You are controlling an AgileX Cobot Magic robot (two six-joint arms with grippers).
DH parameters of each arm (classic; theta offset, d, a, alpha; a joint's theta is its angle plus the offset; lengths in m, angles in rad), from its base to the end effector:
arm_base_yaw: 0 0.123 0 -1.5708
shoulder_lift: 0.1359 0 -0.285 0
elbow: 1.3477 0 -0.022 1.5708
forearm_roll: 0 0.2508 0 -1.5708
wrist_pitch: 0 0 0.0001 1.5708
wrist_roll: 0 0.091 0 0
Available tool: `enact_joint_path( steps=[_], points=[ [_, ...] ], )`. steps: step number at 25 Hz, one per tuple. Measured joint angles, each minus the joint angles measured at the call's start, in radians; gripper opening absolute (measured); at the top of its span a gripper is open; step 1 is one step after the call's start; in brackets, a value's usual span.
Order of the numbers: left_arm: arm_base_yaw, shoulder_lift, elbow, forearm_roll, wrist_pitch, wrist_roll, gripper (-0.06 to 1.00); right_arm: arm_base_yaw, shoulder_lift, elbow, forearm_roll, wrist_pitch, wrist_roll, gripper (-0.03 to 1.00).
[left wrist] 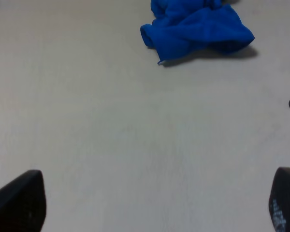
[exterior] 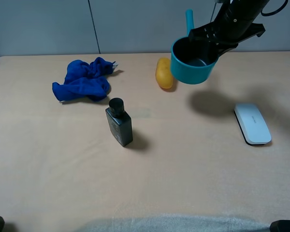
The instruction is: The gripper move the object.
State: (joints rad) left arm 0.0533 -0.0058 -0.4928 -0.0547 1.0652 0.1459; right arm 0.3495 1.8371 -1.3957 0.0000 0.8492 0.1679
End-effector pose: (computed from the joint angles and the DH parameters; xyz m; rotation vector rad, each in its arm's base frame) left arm -0.0049 -0.0046 0.2750 0.0975 2.0472 0.0585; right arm 0.3636 0.1325 0.2339 -0.2524 2.7719 0.1323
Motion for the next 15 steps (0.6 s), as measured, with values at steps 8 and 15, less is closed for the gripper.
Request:
enact_joint_path(
  steps=[8, 15],
  points=[
    [0.0, 0.0, 0.0, 0.0, 0.0, 0.0, 0.93, -0.055, 0.083, -0.063, -0.013, -0.033, 0.0, -0.02],
    [0.0, 0.0, 0.0, 0.0, 0.0, 0.0, 0.93, -0.088, 0.151, -0.063, -0.019, -0.102, -0.001, -0.02]
  ],
)
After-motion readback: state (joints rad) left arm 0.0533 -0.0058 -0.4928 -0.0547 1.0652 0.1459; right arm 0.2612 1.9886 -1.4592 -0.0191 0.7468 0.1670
